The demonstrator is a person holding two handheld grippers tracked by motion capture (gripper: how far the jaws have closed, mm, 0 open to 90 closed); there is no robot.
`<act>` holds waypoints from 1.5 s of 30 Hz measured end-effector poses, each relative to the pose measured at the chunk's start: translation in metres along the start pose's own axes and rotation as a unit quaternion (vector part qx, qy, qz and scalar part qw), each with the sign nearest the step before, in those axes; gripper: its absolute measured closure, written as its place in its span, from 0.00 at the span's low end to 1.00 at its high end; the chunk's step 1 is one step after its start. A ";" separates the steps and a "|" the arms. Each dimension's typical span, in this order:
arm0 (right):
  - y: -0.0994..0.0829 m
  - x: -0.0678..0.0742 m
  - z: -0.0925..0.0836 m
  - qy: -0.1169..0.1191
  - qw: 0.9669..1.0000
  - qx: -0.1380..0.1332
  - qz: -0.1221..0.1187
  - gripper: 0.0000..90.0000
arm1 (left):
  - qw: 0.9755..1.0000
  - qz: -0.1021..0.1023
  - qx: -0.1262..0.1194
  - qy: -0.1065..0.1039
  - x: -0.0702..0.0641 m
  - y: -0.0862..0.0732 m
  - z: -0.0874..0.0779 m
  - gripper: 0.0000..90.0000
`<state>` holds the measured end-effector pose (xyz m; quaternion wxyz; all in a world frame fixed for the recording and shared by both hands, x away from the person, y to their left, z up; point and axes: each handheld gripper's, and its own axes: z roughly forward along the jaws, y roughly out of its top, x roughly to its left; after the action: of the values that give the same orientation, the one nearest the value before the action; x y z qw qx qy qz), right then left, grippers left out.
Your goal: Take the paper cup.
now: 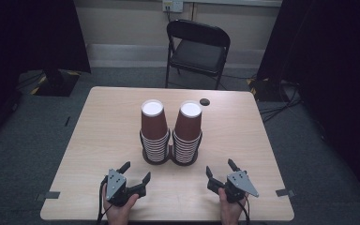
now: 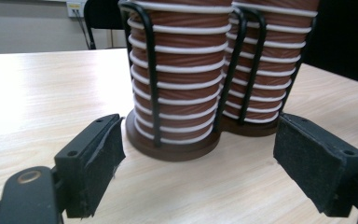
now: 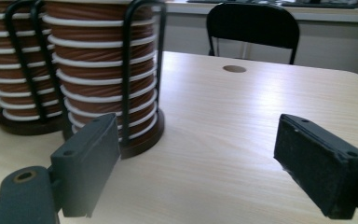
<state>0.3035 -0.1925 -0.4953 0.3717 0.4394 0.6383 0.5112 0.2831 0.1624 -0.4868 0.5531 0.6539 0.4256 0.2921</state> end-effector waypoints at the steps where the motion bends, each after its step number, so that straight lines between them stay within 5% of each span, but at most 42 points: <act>1: 0.000 0.000 -0.001 -0.001 1.000 -0.003 0.001 0.15 | 1.000 -0.001 0.000 -0.002 -0.002 0.002 0.000 0.17; 20: -0.001 -0.002 -0.003 0.006 1.000 -0.010 0.016 0.16 | 0.999 0.018 -0.003 -0.039 -0.025 0.026 0.006 0.20; 27: -0.001 -0.002 -0.003 0.007 1.000 -0.008 0.016 0.17 | 0.997 0.019 -0.011 -0.070 -0.031 0.034 0.005 0.20; 31: -0.001 -0.002 -0.004 0.008 1.000 -0.011 0.018 0.17 | 0.995 0.036 -0.010 -0.088 -0.035 0.042 0.008 0.20; 45: -0.001 -0.002 -0.003 0.011 1.000 -0.007 0.016 0.19 | 0.991 0.061 -0.037 -0.114 -0.047 0.070 0.023 0.20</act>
<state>0.3016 -0.1955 -0.4956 0.3597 0.4409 0.6318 0.5264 0.2966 0.1085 -0.4198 0.6029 0.6868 0.3082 0.2642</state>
